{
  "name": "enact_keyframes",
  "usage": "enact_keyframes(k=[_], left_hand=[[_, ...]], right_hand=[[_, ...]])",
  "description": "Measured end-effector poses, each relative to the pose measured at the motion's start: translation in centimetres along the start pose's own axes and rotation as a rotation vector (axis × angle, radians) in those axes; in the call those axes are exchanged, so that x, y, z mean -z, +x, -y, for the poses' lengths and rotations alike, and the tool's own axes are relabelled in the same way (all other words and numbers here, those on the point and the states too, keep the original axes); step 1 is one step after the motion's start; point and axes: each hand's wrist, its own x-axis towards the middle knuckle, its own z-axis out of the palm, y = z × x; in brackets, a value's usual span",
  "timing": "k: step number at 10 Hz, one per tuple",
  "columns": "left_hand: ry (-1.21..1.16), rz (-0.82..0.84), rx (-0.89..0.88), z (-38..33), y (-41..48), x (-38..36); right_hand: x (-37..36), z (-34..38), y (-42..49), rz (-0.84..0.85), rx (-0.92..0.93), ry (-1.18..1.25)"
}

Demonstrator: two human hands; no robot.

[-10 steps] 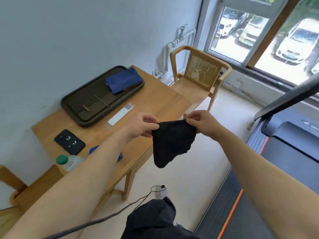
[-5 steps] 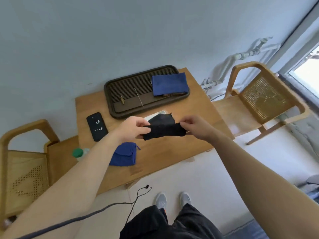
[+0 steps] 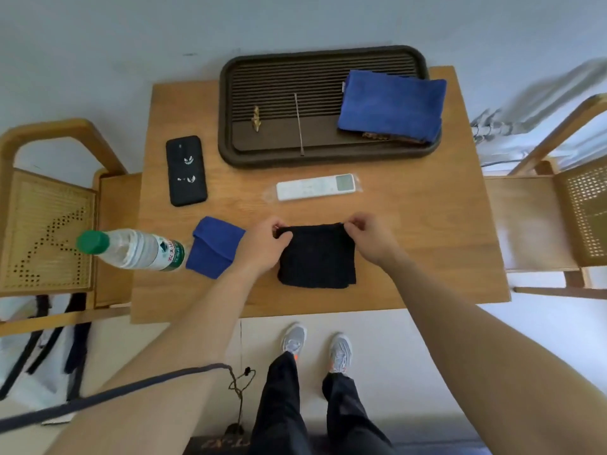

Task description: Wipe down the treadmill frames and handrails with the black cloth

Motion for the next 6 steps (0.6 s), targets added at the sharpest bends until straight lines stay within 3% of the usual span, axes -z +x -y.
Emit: enact_keyframes(k=[1, 2, 3, 6], left_hand=[[0.1, -0.253, 0.014, -0.9, 0.5, -1.2], [0.313, -0.329, -0.127, -0.1, -1.6, -3.1], [0.474, -0.119, -0.124, 1.3, -2.9, -4.7], [0.464, 0.162, -0.003, -2.2, -4.3, 0.4]], right_hand=[[-0.7, 0.6, 1.2, -0.21, -0.026, -0.218], [-2.8, -0.5, -1.0, -0.267, 0.057, -0.352], [-5.1, -2.2, -3.2, -0.055, 0.097, -0.399], [-1.1, 2.7, -2.4, 0.254, 0.037, -0.528]])
